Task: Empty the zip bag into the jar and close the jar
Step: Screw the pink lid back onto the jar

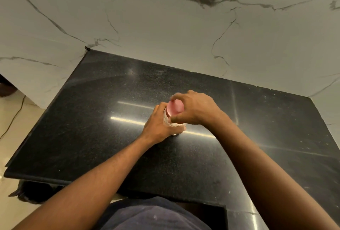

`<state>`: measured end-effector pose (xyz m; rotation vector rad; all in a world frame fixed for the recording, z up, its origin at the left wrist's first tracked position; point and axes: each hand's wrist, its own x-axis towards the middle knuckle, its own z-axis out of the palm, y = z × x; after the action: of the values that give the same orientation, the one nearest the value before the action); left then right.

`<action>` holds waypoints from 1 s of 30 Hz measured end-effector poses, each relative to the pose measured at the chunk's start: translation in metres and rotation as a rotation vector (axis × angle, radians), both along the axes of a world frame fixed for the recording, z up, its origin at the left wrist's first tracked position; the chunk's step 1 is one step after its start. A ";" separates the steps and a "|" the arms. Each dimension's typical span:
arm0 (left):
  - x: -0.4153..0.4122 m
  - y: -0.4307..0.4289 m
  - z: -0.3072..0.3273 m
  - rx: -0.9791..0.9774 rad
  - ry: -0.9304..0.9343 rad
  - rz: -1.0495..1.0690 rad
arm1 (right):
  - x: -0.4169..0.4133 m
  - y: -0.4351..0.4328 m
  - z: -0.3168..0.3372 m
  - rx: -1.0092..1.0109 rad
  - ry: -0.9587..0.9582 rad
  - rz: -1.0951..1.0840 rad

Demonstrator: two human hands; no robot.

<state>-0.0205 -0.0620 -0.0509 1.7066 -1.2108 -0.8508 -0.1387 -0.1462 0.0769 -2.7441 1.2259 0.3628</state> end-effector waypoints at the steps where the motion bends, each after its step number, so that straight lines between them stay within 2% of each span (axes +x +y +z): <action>1: -0.001 0.000 0.000 0.002 0.001 0.005 | 0.005 0.001 -0.002 -0.090 0.016 -0.054; 3: -0.001 0.001 0.001 -0.005 0.015 0.012 | 0.012 0.001 -0.004 -0.183 0.051 -0.155; 5: -0.001 0.002 0.000 -0.008 0.032 0.012 | 0.011 -0.004 -0.003 -0.191 0.037 -0.219; 7: 0.000 0.002 0.000 -0.002 0.036 0.004 | 0.002 -0.010 -0.002 -0.173 -0.007 -0.177; 9: 0.000 0.002 0.000 -0.001 0.035 0.005 | -0.009 -0.012 -0.001 0.021 -0.107 0.014; 11: -0.001 0.001 0.000 -0.011 0.016 0.007 | -0.016 -0.009 0.005 0.302 -0.104 0.198; 12: -0.001 0.001 0.000 -0.015 0.007 0.006 | -0.018 -0.008 0.006 0.352 -0.065 0.240; 17: -0.002 0.000 -0.002 -0.008 0.016 0.012 | -0.007 -0.008 0.006 0.110 -0.050 0.226; 22: -0.003 0.000 -0.001 0.017 0.044 0.021 | 0.013 -0.007 -0.002 -0.155 0.041 -0.028; 25: -0.002 0.001 -0.001 0.011 0.080 0.019 | 0.016 -0.007 -0.002 -0.227 0.058 -0.064; 27: -0.002 0.001 -0.001 0.018 0.060 0.009 | 0.011 -0.008 -0.001 -0.188 0.050 -0.043; 30: -0.002 0.000 -0.001 0.024 0.006 -0.004 | 0.004 -0.008 0.001 0.113 0.003 0.111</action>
<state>-0.0225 -0.0623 -0.0519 1.7199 -1.2047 -0.8760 -0.1349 -0.1541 0.0783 -2.7221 1.0235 0.4335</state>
